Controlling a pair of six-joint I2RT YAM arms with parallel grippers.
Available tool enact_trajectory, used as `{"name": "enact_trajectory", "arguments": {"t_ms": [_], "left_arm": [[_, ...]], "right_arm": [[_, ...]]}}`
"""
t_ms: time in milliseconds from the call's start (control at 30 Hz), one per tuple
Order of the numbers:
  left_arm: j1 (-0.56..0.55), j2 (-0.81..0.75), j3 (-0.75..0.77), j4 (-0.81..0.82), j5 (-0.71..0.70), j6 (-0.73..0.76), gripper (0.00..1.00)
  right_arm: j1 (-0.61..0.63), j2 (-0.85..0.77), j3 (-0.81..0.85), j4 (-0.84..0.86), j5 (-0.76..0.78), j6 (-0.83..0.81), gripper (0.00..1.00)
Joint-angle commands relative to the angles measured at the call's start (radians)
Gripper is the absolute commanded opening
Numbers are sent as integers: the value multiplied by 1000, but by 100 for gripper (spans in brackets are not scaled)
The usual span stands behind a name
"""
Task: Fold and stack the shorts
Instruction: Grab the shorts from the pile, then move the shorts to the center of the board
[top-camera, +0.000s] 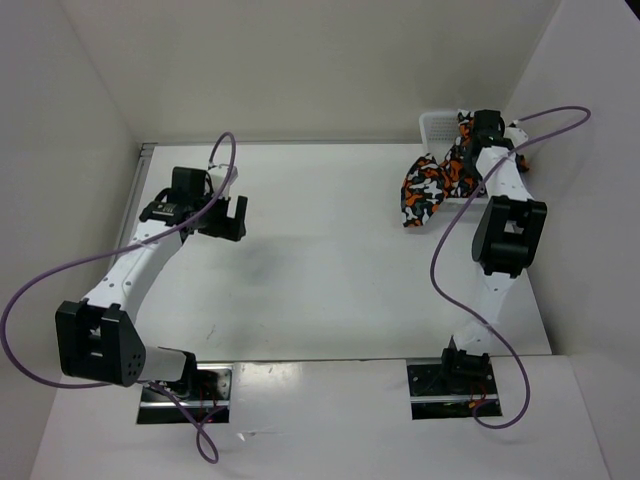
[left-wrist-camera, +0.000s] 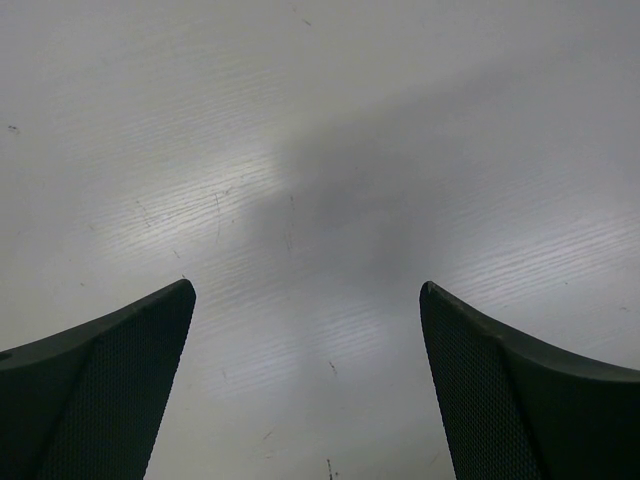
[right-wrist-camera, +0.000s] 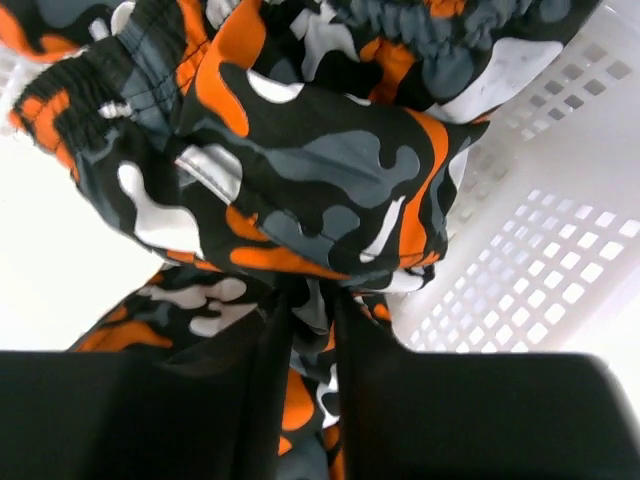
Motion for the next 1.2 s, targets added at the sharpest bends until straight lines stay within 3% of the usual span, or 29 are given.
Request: {"name": "enact_trajectory", "arguments": {"t_ms": [0, 33, 133, 367, 433, 533, 567, 600, 667, 733, 767, 867, 900, 967, 1000, 1033, 1167], "left_arm": [[-3, -1, 38, -8, -6, 4, 100], [-3, -1, 38, -8, -6, 4, 100], [-3, -1, 48, -8, -6, 4, 100], [-3, -1, 78, 12, 52, 4, 100], [-3, -1, 90, 21, 84, 4, 100], [-3, -1, 121, 21, 116, 4, 97], [-3, -11, 121, 30, 128, 4, 96], [10, -11, 133, 30, 129, 4, 96], [38, -40, 158, 12, 129, 4, 96], [70, -53, 216, -11, 116, 4, 97], [80, -72, 238, -31, 106, 4, 99], [122, -112, 299, -43, 78, 4, 99], [133, -121, 311, -43, 78, 4, 99], [159, -150, 322, -53, 64, 4, 100], [159, -159, 322, -63, 50, 4, 100], [185, -181, 322, -63, 50, 4, 100], [218, -210, 287, -77, 50, 4, 100]], "right_arm": [[-5, 19, 56, -41, 71, 13, 20], [-5, 10, 65, -51, 80, 13, 11], [15, -40, 78, -51, 59, -9, 1], [174, -240, 315, -78, -97, -90, 1], [257, -268, 453, -119, -131, -102, 1], [397, -201, 830, -227, -131, -148, 1], [432, -150, 1160, -341, -131, -159, 1], [501, -101, 1244, -391, -131, -159, 0], [542, -185, 1082, -296, -142, -150, 0], [590, -168, 1125, -367, -154, -136, 0], [590, -127, 1250, -411, -171, -121, 0], [644, -73, 1231, -504, -138, -121, 2], [670, -38, 1252, -547, -115, -109, 14], [700, -1, 1253, -655, -43, -98, 25], [733, 14, 1221, -681, -8, -70, 37], [754, 15, 1158, -681, 35, -70, 48], [846, -1, 1032, -681, 191, -59, 77]]}}
